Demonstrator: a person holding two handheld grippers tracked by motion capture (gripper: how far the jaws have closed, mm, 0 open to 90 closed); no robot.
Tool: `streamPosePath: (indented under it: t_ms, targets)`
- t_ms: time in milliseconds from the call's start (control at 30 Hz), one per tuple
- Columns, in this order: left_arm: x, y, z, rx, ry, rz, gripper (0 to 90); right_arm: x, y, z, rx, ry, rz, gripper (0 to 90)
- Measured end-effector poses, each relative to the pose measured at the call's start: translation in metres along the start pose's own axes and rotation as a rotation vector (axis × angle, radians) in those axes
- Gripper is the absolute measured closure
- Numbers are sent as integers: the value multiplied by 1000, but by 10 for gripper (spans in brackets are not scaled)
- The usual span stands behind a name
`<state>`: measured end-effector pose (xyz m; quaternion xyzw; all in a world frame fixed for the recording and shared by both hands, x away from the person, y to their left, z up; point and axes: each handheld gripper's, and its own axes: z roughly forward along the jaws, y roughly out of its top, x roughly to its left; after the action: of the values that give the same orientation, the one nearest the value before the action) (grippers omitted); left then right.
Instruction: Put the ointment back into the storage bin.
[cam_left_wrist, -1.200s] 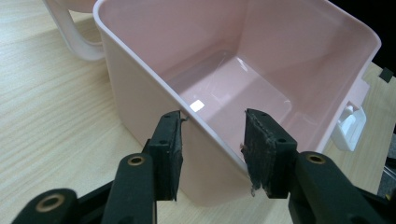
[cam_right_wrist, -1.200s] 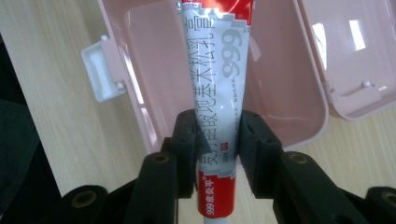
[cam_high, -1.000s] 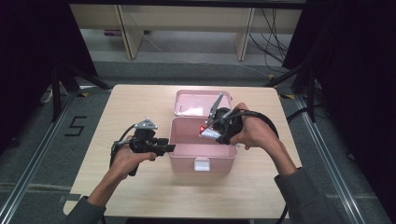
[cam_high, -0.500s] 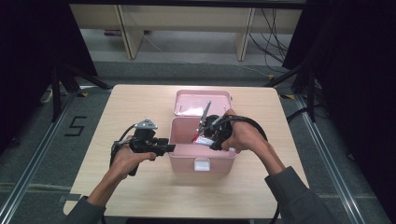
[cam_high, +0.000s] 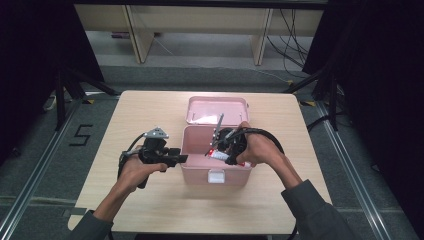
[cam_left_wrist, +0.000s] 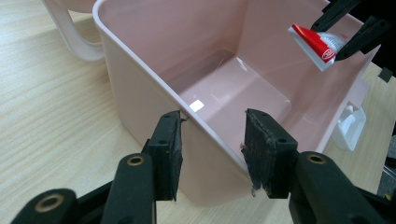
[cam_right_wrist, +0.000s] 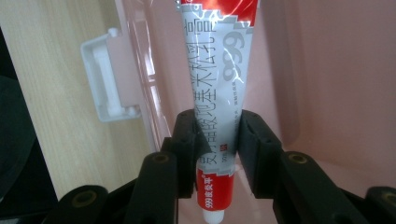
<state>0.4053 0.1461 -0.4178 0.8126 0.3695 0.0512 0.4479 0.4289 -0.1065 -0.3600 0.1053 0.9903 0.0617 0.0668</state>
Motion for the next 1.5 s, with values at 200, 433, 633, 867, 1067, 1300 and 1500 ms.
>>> streamPosePath:
  t_ms: [200, 433, 633, 867, 1067, 1300, 1500]
  targets:
    - [0, 0, 0, -2, 1, 0, 566, 0, -2, 8, 14, 17, 10, 696]
    - [0, 0, 0, -2, 2, 0, 566, 1, -3, 13, 20, 42, 8, 696]
    - [0, 0, 0, -1, 3, 0, 566, 1, -1, 17, 30, 67, 28, 696]
    - [0, 0, 0, 0, 4, 1, 566, -4, -2, 28, 22, 104, 14, 695]
    - [0, 0, 0, -4, 2, -1, 565, -8, -1, 36, 6, 111, -10, 695]
    - [-1, 0, 0, -2, 5, 3, 565, -10, -1, 40, 26, 118, 2, 693]
    - [0, 0, 0, 0, -2, 4, 564, -12, -1, 43, 40, 127, 12, 693]
